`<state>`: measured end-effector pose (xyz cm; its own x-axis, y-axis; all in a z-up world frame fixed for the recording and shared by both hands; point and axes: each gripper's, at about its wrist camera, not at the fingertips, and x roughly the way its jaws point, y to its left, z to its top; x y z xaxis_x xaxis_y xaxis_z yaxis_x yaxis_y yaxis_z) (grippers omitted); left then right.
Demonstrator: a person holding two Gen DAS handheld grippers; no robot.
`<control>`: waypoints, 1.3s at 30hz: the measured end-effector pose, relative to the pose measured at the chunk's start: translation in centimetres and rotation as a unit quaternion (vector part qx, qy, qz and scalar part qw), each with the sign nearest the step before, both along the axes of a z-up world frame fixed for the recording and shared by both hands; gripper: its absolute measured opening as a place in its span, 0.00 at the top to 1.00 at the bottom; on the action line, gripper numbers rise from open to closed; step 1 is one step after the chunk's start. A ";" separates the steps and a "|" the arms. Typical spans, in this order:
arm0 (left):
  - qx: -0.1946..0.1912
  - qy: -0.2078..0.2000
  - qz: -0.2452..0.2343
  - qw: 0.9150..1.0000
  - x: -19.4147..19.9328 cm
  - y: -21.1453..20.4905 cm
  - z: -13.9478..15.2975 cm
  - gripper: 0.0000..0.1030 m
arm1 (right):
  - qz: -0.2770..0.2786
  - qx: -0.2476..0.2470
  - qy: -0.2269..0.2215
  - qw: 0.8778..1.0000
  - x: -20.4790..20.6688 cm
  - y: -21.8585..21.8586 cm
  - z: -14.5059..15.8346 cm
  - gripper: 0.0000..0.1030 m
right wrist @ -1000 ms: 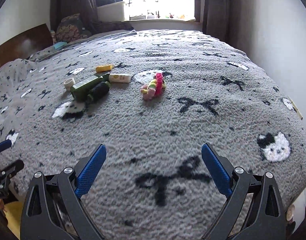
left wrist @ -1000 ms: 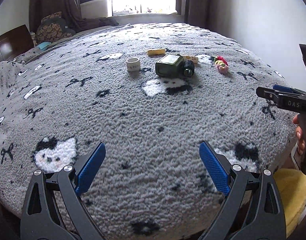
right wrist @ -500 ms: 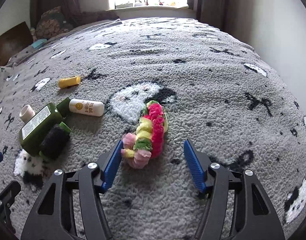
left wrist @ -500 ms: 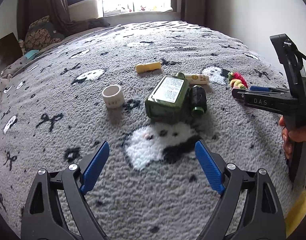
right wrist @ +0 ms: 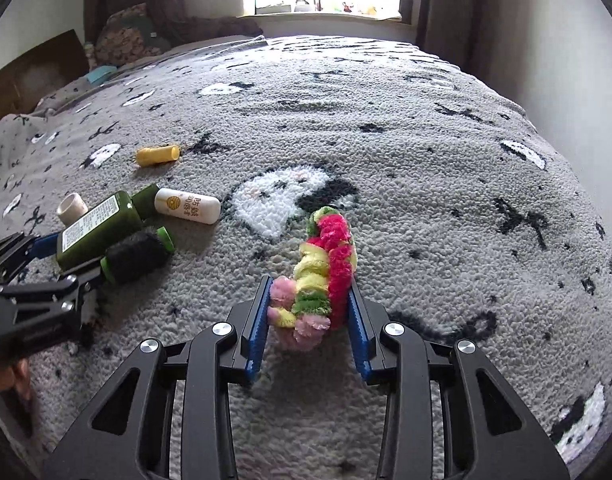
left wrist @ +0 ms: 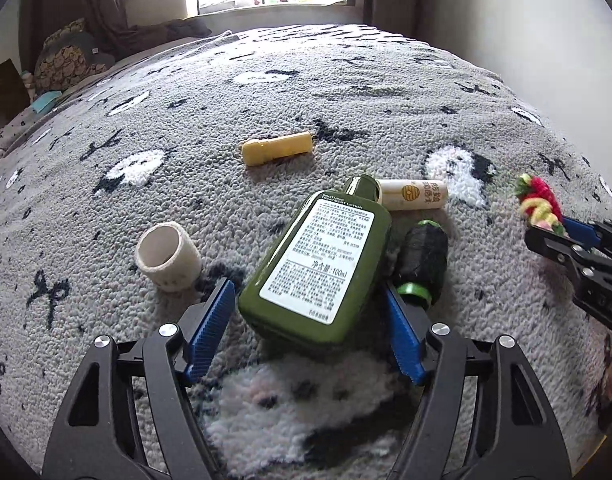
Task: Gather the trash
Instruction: 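Grasp the large green bottle with the left tool while the right tool grasps the fuzzy pipe-cleaner toy, then carry the green bottle and fuzzy toy down to the bin and open both tools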
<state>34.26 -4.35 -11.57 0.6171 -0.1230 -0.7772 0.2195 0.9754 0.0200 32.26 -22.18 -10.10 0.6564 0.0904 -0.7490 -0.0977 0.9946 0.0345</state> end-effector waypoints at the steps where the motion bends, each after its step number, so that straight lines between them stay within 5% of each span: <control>1: 0.002 0.001 0.001 1.000 0.3 -0.2 -0.1 0.34 | 0.000 -0.002 -0.002 1.000 -0.3 -0.3 0.1 0.65; 12: 0.024 0.012 -0.017 0.999 -2.1 -0.8 0.2 0.46 | 0.017 -0.024 -0.018 0.999 -4.7 -0.5 0.8 0.65; 39: 0.021 -0.085 -0.044 0.995 -27.4 2.4 2.8 0.51 | 0.069 -0.004 -0.077 0.995 -24.9 1.1 1.2 0.65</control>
